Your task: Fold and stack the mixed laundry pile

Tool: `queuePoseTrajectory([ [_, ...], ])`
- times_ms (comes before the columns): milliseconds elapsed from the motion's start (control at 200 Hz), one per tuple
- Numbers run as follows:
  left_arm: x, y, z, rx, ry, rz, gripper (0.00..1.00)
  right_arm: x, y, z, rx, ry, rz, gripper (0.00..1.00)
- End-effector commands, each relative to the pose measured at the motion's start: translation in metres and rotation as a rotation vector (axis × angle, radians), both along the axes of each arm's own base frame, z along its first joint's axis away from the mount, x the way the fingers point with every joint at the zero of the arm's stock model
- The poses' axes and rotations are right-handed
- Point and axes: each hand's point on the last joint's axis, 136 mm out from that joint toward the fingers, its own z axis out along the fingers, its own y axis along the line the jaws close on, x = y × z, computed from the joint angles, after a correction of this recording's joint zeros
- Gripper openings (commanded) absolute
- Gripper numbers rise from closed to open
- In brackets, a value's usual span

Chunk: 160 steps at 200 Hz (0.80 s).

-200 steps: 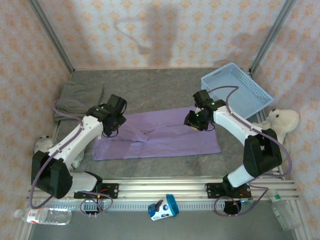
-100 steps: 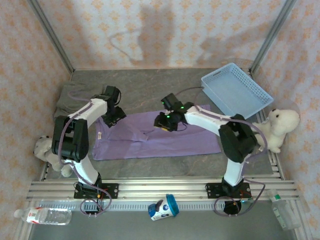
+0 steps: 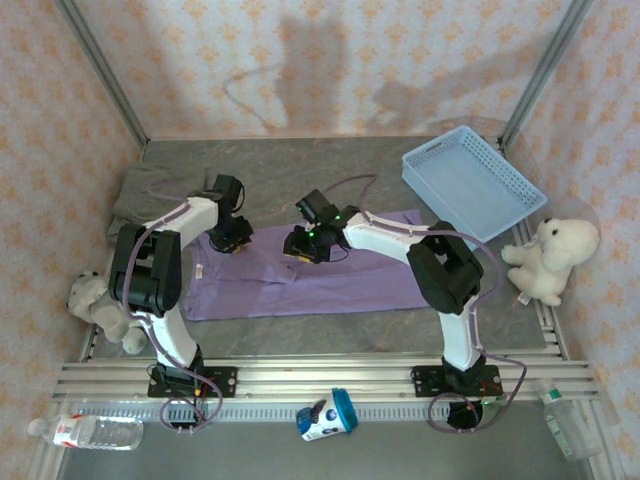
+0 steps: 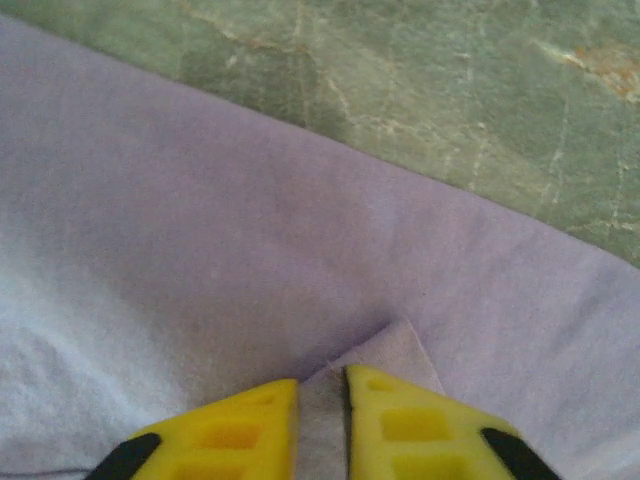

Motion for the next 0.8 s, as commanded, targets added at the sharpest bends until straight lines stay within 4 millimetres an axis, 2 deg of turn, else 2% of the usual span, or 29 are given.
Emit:
queuePoseTrajectory([
  [0,-0.003,-0.001,-0.004,-0.013,0.004,-0.014,0.13,0.003,-0.006,0.004,-0.040,-0.024,-0.008,0.42],
  [50,-0.004,-0.001,-0.004,-0.011,0.008,-0.016,0.10,0.003,-0.007,0.004,-0.045,-0.025,-0.009,0.42],
  [105,-0.007,-0.001,-0.003,-0.010,0.011,-0.023,0.00,0.003,-0.008,0.003,-0.050,-0.027,-0.009,0.42],
  [255,-0.017,0.004,0.016,0.011,-0.003,-0.011,0.00,0.003,-0.010,0.006,-0.061,-0.037,-0.002,0.42],
  [480,-0.053,0.009,0.051,-0.004,-0.058,0.045,0.00,0.002,-0.015,0.007,-0.079,-0.048,0.002,0.42],
  [605,-0.076,0.013,0.052,0.000,-0.066,0.064,0.00,-0.001,-0.017,0.004,-0.079,-0.039,0.004,0.42],
  [696,-0.077,0.015,0.048,0.017,-0.064,0.053,0.00,-0.001,-0.017,0.006,-0.077,-0.041,0.006,0.42],
  [736,-0.072,0.015,0.048,0.018,-0.068,0.045,0.07,-0.002,-0.017,0.007,-0.076,-0.043,0.008,0.42],
  [776,-0.065,0.015,0.048,0.027,-0.074,0.042,0.23,-0.002,-0.017,0.007,-0.077,-0.044,0.009,0.42],
  [796,-0.061,0.016,0.047,0.036,-0.078,0.043,0.26,-0.002,-0.017,0.007,-0.078,-0.043,0.010,0.42],
])
